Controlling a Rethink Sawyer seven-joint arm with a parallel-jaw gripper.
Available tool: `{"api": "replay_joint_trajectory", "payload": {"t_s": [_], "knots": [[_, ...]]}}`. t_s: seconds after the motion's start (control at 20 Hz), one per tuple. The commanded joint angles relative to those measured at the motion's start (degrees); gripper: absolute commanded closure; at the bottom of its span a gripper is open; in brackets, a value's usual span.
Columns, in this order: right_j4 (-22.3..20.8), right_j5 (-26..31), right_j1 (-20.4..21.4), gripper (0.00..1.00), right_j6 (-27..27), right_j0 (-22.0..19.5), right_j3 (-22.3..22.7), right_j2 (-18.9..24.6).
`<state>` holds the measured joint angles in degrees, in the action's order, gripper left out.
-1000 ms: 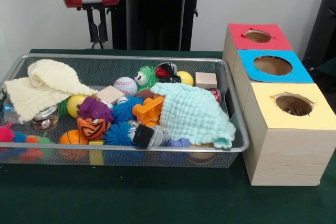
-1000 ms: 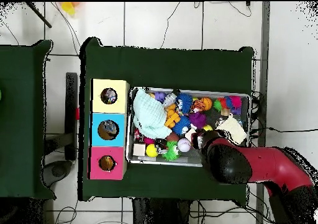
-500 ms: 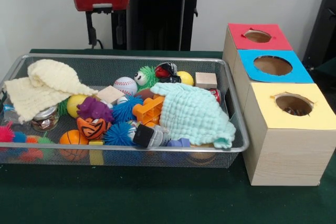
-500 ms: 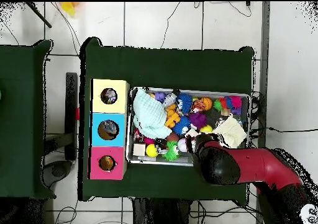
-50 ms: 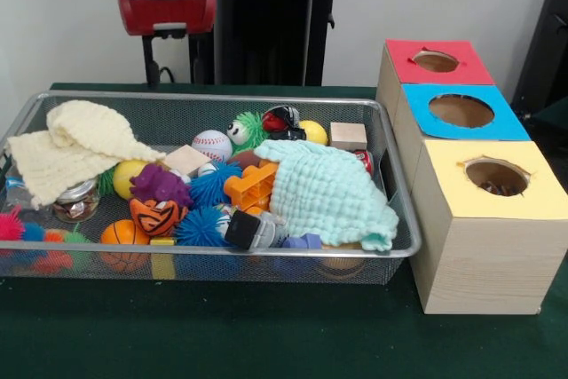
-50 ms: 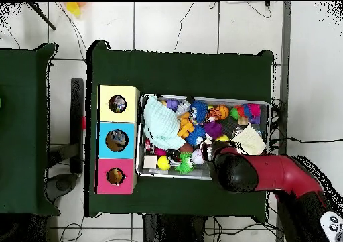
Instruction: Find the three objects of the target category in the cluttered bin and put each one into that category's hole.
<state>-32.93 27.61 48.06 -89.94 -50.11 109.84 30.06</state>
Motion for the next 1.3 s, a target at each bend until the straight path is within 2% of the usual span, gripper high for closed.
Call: {"api": "replay_joint_trajectory", "payload": {"t_s": [0.05,0.3,0.6,0.7,1.3], "knots": [[0.10,8.40,-6.63,0.00,2.35,1.23,-13.39,-0.69],[-1.30,6.35,-10.35,0.00,0.86,1.55,-15.75,-1.88],[-2.69,1.06,-14.44,0.00,-2.60,3.10,-17.82,-3.87],[-2.82,0.25,-16.09,0.00,-2.08,3.11,-18.96,-3.69],[-2.92,-1.97,-18.01,0.00,-1.50,3.34,-19.96,-4.16]]}}
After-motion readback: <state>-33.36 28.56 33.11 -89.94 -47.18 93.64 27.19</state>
